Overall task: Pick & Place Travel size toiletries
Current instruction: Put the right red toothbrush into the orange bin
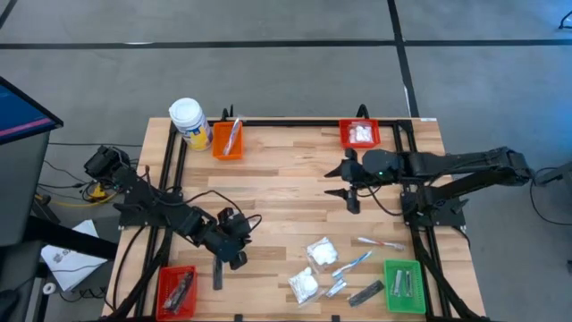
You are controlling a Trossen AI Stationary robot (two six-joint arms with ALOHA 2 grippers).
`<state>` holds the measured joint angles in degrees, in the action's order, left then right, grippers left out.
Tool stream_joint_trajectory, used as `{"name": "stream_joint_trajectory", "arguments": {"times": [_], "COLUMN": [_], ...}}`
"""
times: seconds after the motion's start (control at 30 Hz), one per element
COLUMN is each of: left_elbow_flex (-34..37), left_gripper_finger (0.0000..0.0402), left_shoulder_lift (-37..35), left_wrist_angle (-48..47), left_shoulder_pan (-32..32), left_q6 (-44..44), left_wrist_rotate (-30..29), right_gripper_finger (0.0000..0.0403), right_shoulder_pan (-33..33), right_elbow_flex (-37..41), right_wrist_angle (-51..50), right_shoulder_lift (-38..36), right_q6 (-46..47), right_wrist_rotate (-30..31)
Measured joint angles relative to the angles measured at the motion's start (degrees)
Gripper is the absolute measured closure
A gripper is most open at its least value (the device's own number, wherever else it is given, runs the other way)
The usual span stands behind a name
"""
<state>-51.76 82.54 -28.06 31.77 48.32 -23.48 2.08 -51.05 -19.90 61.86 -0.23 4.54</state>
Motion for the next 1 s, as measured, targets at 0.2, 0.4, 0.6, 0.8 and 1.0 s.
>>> {"name": "stream_joint_trajectory", "arguments": {"times": [0.2,0.4,0.6,0.8,1.0], "left_elbow_flex": [2.95,4.00,4.00,4.00,4.00], "left_gripper_finger": [0.0344,0.0344,0.0344,0.0344,0.0344], "left_shoulder_lift": [0.00,0.00,0.00,0.00,0.00], "left_wrist_angle": [0.67,1.58,4.93,11.79,17.94], "left_shoulder_pan": [-0.88,-3.08,-5.16,-6.78,-8.42], "left_q6": [-0.08,-0.09,-5.19,-12.30,-17.48], "left_wrist_rotate": [-1.19,-1.51,-1.49,-1.37,-1.28], "right_gripper_finger": [0.0178,0.0178,0.0178,0.0178,0.0178], "right_shoulder_pan": [0.11,1.76,3.60,6.66,11.40], "right_elbow_flex": [0.00,1.52,1.90,1.90,1.93], "right_wrist_angle": [-7.14,-10.84,-15.10,-16.38,-18.09], "right_shoulder_lift": [-4.31,-6.20,-6.50,-6.48,-6.48], "right_q6": [3.74,7.36,10.75,13.39,17.41], "right_wrist_rotate": [-0.01,-0.02,0.01,0.00,0.15]}}
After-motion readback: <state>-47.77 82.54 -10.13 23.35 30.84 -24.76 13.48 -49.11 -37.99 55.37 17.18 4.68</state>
